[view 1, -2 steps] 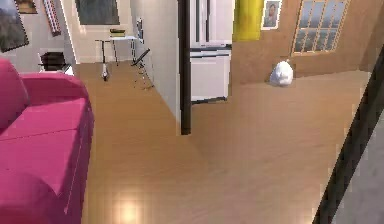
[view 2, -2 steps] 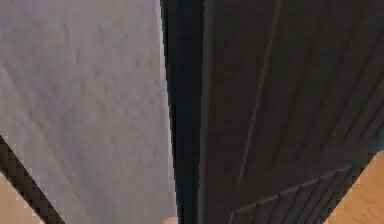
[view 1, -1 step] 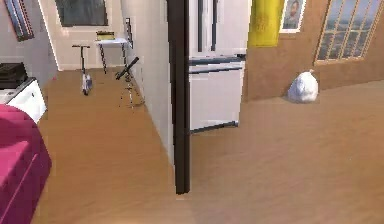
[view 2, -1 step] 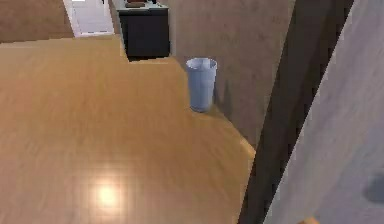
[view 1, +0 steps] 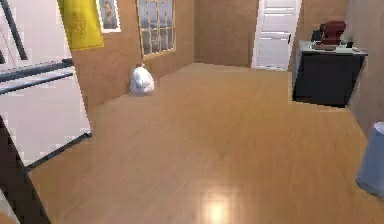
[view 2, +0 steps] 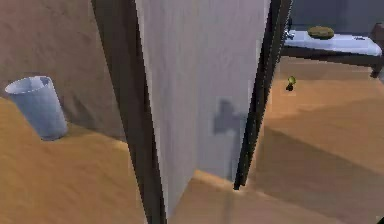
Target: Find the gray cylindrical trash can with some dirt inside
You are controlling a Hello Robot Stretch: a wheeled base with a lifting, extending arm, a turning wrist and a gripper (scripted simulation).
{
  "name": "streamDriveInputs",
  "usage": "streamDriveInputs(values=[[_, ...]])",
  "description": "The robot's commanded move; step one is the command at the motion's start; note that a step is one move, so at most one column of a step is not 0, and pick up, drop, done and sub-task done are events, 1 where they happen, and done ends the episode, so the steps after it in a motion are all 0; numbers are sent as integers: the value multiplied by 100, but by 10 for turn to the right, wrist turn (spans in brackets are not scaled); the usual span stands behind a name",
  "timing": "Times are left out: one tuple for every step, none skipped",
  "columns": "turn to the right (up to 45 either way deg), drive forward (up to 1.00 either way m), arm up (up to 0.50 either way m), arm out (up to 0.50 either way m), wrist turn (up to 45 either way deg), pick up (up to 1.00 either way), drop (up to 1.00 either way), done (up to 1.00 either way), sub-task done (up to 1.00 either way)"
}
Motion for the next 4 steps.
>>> streamDriveInputs(values=[[300, 0, 0, 0, 0, 0, 0, 0, 0], [0, 65, 0, 0, 0, 0, 0, 0, 0], [360, 0, 0, 0, 0, 0, 0, 0, 0], [0, 40, 0, 0, 0, 0, 0, 0, 0]])
